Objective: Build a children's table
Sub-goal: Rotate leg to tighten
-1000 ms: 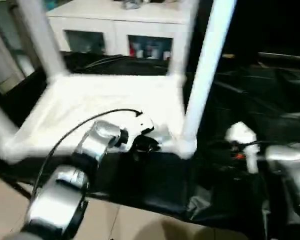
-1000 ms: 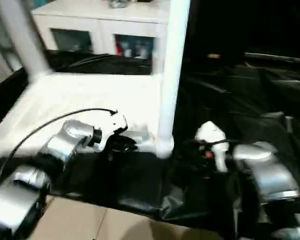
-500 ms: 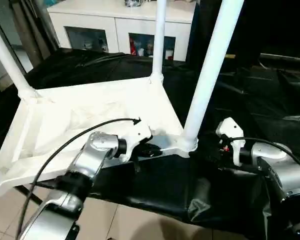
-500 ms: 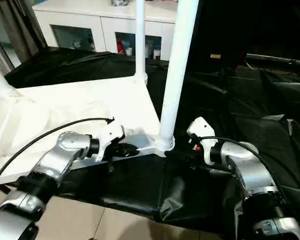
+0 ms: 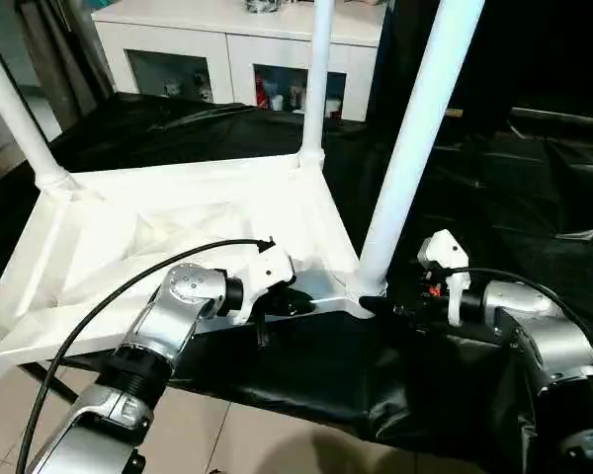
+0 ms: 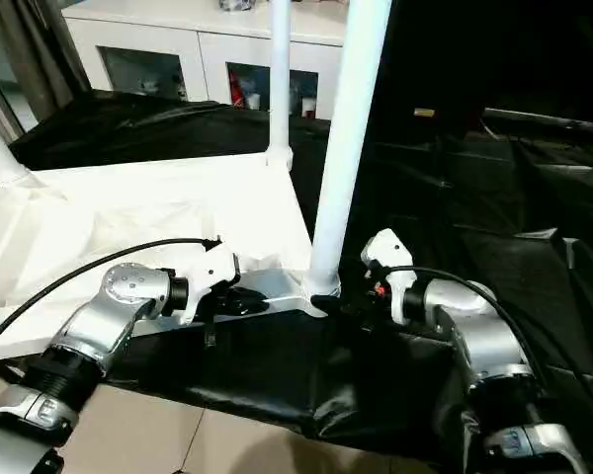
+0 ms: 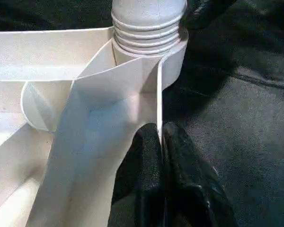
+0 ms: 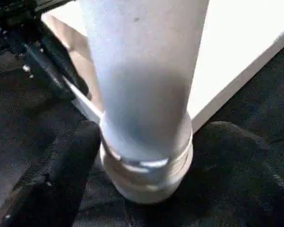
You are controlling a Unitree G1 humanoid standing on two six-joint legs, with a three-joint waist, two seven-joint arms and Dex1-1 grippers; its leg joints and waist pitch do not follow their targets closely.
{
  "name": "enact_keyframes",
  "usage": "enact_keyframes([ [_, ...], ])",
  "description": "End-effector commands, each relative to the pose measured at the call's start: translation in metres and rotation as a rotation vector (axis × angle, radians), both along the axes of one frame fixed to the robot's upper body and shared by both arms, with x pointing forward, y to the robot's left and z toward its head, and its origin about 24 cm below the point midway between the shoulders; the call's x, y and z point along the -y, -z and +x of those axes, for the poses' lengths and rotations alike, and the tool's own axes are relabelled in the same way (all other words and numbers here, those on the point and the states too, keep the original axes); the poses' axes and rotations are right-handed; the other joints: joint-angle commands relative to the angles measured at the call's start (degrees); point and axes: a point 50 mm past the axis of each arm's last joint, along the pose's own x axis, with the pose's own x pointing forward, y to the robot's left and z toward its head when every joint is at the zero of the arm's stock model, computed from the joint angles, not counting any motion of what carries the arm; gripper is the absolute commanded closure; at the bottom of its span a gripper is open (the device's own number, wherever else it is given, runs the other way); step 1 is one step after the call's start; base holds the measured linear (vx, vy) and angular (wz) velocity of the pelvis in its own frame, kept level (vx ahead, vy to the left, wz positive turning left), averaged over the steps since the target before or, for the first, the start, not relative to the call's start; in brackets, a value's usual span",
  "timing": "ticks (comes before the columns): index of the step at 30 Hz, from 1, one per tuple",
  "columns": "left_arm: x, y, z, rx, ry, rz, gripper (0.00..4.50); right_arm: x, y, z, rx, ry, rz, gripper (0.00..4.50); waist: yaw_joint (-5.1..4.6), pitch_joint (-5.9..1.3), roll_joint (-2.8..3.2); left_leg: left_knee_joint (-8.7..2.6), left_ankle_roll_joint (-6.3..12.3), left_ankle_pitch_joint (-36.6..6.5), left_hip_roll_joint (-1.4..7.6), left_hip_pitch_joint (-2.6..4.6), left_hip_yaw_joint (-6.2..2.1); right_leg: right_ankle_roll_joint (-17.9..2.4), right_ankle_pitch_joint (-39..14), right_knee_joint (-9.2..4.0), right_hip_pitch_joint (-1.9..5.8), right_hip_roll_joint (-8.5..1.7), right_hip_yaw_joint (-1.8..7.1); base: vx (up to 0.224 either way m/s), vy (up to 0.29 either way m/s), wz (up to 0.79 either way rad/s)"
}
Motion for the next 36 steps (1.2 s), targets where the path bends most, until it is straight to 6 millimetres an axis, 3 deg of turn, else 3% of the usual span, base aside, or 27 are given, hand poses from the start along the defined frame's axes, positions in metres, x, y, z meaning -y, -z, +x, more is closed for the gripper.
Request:
enact_keyframes([
  [1,-0.002,0.01,-0.005,-0.039,-0.004,0.014,4.5,-0.002,-0.004,0.003,0.026,-0.008,-0.002,0.67,0.42,-3.74,-1.25,-3.76,3.37,-13.0,1.05,0.19,-0.1,-10.9,-18.85,-4.99,2.79,-3.51,2.27,0.0,0.0,0.0],
  [2,-0.003,0.01,-0.005,-0.037,-0.004,0.016,4.5,-0.003,-0.003,0.004,0.025,-0.011,-0.004,0.78,0.43,-3.74,-1.49,-3.8,3.39,-12.83,1.09,0.16,-0.1,-10.78,-18.84,-4.98,2.82,-3.49,2.25,0.0,0.0,0.0],
  [4,-0.004,0.01,-0.005,-0.037,-0.004,0.018,4.5,-0.003,-0.003,0.005,0.027,-0.018,-0.012,0.97,0.45,-3.72,-1.31,-3.82,3.35,-12.91,1.13,0.2,-0.13,-10.84,-18.69,-4.93,2.75,-3.5,2.26,0.0,0.0,0.0],
  [8,-0.005,0.01,-0.006,-0.039,-0.006,0.021,4.5,-0.003,-0.002,0.006,0.026,-0.023,-0.013,1.42,0.4,-3.72,-1.52,-3.83,3.4,-13.07,1.11,0.17,-0.11,-10.88,-18.52,-4.9,2.81,-3.47,2.28,0.0,0.0,0.0],
  [15,-0.006,0.01,-0.005,-0.043,-0.007,0.025,4.5,-0.005,0.003,0.005,0.015,-0.036,-0.014,1.76,0.37,-3.75,-1.5,-3.82,3.37,-13.15,1.1,0.17,-0.12,-10.92,-18.67,-4.89,2.77,-3.5,2.28,0.0,0.0,0.0],
  [21,-0.002,0.011,0.004,-0.021,-0.127,0.011,4.5,-0.009,0.016,0.011,0.031,0.163,-0.002,1.78,-0.08,-3.49,-1.43,-4.09,2.17,-15.29,1.02,0.24,-0.24,-9.69,-23.08,-5.37,2.53,-3.47,2.13,0.0,0.0,0.0],
  [25,0.019,0.014,0.017,0.0,-0.281,0.024,4.5,-0.02,0.035,0.02,-0.001,0.495,0.018,1.78,-0.65,-3.34,-1.38,-4.17,0.9,-17.07,0.91,0.72,-0.36,-8.45,-26.84,-6.01,2.1,-3.43,2.11,0.0,0.0,0.0],
  [26,0.026,0.013,0.021,0.012,-0.323,0.031,4.5,-0.028,0.038,0.021,-0.012,0.561,0.02,1.78,-0.73,-3.36,-0.85,-4.18,0.3,-18.43,0.7,1.09,-0.4,-8.04,-27.58,-6.23,1.78,-3.33,2.08,0.0,0.0,0.0],
  [28,0.029,0.012,0.023,0.021,-0.336,0.033,4.5,-0.032,0.039,0.022,-0.011,0.573,0.018,1.78,-0.71,-3.38,-1.13,-4.2,0.39,-19.05,0.6,0.96,-0.48,-7.51,-28.42,-6.35,1.94,-3.29,1.94,0.0,0.0,0.0],
  [30,0.037,0.01,0.027,0.04,-0.354,0.04,4.5,-0.048,0.038,0.022,0.016,0.569,0.01,1.78,-0.56,-3.4,-1.11,-4.19,0.77,-19.69,0.59,1.02,-0.45,-6.91,-29.1,-6.66,1.69,-3.35,1.98,0.0,0.0,0.0],
  [31,0.041,0.01,0.028,0.048,-0.357,0.041,4.5,-0.054,0.038,0.022,0.025,0.56,0.013,1.78,-0.44,-3.37,-0.6,-4.23,0.62,-20.03,0.56,1.09,-0.56,-6.72,-29.43,-6.67,1.7,-3.4,1.92,0.0,0.0,0.0],
  [33,0.048,0.008,0.028,0.066,-0.338,0.03,4.5,-0.067,0.035,0.021,0.035,0.509,0.054,1.78,-0.41,-3.4,-0.85,-4.34,0.77,-20.69,0.58,0.93,-0.64,-6.12,-29.75,-6.9,1.81,-3.41,1.86,0.0,0.0,0.0],
  [36,0.052,0.006,0.027,0.077,-0.302,0.012,4.5,-0.073,0.032,0.019,0.05,0.454,0.09,1.1,-0.34,-3.47,-0.76,-4.45,0.88,-21.16,0.67,0.89,-0.73,-6.12,-29.24,-6.89,1.87,-3.45,1.81,0.0,0.0,0.0],
])
